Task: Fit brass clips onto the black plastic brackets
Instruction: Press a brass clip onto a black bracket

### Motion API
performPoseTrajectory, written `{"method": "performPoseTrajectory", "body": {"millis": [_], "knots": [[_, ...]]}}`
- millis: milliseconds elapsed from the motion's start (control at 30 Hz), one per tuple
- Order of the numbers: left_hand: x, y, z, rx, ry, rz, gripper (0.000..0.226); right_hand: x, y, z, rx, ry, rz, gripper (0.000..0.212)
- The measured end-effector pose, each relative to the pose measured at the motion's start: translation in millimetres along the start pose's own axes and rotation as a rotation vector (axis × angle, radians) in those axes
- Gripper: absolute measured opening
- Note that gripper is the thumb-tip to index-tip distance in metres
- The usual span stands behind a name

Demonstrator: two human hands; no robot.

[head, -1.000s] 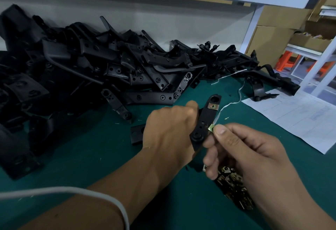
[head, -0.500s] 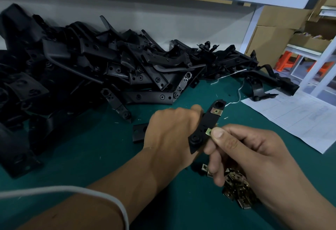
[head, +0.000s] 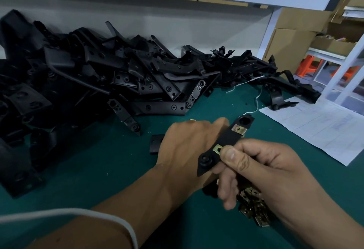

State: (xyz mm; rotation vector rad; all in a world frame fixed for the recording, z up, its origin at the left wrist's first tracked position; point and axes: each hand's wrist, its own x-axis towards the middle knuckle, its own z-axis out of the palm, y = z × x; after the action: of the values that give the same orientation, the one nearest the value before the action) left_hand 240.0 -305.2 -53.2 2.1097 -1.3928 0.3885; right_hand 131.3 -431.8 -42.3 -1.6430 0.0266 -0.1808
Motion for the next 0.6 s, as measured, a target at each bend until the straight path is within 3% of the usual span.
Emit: {"method": "performPoseTrajectory", "body": {"millis": [67, 133, 300, 400, 600], "knots": [[3, -6, 8, 0.054, -0.017, -0.022, 0.006, 1, 1, 0, -0.023, 0.037, -0.025, 0.032], [10, -14, 13, 0.191, 0.032, 0.002, 0.016, 2, 3, -3, -0.019, 0.061, -0.063, 0.031], [14, -19, 19, 0.152, 0.034, 0.077, 0.024, 3, 4, -16, -0.094, 0.169, -0.107, 0.036], [10, -20, 23, 0.296, 0.035, 0.017, 0.039, 4, 6, -17, -0.058, 0.113, -0.061, 0.041], [8, -13, 18, 0.457, -0.008, -0.118, 0.036, -1, 0, 8, 0.058, 0.017, 0.014, 0.034]]}}
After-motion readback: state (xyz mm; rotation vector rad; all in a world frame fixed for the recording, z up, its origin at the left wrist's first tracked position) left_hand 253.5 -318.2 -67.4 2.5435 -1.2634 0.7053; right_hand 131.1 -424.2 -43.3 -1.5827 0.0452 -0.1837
